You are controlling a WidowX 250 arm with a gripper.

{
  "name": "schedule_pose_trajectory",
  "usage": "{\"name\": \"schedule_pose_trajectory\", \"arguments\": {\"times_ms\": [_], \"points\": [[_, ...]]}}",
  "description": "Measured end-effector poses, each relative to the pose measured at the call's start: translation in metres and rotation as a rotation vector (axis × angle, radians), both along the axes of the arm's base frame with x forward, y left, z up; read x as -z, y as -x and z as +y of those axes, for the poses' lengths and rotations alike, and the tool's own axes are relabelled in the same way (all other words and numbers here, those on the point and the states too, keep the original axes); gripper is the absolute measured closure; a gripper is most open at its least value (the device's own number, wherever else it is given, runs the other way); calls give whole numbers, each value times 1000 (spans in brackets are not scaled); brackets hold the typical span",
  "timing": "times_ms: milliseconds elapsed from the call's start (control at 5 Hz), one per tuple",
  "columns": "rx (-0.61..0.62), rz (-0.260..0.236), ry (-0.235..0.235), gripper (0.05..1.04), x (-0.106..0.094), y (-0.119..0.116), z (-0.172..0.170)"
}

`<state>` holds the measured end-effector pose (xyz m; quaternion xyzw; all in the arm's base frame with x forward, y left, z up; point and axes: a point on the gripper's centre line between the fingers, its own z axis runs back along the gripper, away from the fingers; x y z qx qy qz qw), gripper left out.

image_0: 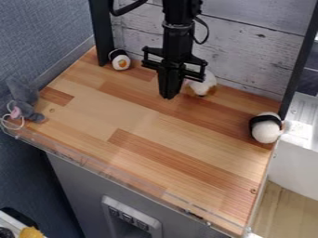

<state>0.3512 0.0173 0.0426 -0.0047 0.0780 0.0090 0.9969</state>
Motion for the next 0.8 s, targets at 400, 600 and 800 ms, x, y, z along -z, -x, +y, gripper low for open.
{"name": "schedule_pose_trajectory", "arguments": {"times_ms": [400,600,800], "points": [[-312,-2,-4,592,3,8,55],[-520,6,-5,287,7,18,83],[-753,26,-12,87,13,35,111]]}}
